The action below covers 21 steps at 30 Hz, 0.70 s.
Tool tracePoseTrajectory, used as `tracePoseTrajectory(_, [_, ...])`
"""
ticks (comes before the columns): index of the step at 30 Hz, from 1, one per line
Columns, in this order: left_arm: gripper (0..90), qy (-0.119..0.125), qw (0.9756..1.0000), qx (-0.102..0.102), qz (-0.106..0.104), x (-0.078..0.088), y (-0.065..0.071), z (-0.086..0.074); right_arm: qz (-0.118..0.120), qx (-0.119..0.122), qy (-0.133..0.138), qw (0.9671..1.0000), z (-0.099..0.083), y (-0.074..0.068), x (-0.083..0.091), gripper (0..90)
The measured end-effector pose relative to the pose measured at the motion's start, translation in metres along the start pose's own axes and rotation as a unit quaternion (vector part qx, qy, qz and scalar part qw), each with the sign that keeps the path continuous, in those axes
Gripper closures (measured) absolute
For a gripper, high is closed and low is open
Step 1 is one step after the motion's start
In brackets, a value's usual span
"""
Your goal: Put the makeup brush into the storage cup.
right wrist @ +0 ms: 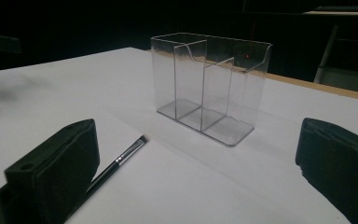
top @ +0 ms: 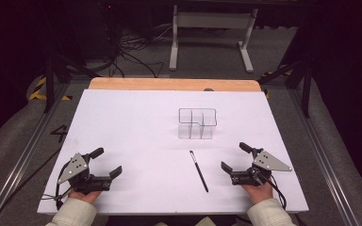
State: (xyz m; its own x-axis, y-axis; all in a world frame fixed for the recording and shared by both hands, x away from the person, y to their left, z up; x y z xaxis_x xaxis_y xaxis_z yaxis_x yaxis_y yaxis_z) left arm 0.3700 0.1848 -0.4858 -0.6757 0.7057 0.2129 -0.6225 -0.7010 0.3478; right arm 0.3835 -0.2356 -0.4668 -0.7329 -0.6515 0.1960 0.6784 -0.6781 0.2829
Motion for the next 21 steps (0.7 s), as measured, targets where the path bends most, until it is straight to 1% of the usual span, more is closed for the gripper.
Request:
tracePoseTrajectory(1, [0.8, 0.002, 1.0000, -0.003, 0.000, 0.001, 0.000, 0.001, 0.000, 0.000, 0.000, 1.0000, 0.000, 0.000, 0.000, 0.1])
tracePoseTrajectory(6, [0.8, 0.005, 1.0000, -0.006, -0.003, 0.002, 0.002, 0.002, -0.001, -0.002, 0.003, 1.0000, 0.001, 0.000, 0.001, 0.2])
tracePoseTrajectory(13, [0.9, 0.008, 0.9999, -0.005, -0.006, 0.003, 0.004, 0.004, -0.002, 0.002, 0.005, 1.0000, 0.003, 0.000, 0.002, 0.2])
tracePoseTrajectory(14, [0.8, 0.010, 0.9999, -0.005, -0.005, 0.004, 0.005, 0.005, 0.000, 0.001, 0.006, 1.0000, 0.004, 0.000, 0.003, 0.1])
tracePoseTrajectory(16, [0.8, 0.008, 0.9999, -0.005, -0.007, 0.005, 0.006, 0.006, 0.007, -0.010, 0.014, 0.9998, 0.006, -0.001, 0.004, 0.5])
tracePoseTrajectory(19, [0.8, 0.014, 0.9998, -0.007, -0.009, 0.007, 0.007, 0.008, 0.005, -0.012, 0.013, 0.9998, 0.008, 0.000, 0.004, 0.5])
tracePoseTrajectory(21, [0.8, 0.018, 0.9998, -0.009, -0.010, 0.008, 0.008, 0.009, 0.000, -0.009, 0.018, 0.9998, 0.012, 0.000, 0.006, 0.5])
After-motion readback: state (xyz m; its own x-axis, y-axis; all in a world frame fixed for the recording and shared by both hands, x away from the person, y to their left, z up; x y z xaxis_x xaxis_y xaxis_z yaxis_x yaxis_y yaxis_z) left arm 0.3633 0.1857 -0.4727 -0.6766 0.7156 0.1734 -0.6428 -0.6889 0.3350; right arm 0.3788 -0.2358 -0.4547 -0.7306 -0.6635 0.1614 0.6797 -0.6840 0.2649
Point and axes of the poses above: each handheld gripper's, and its own axes: x roughly backward along the jaws, z roughly out of its top, y roughly to its right, the point moved 8 cm from there along -x, roughly forward along the jaws, and after that the axes turned 15 degrees about x, right-handed, at the moved point
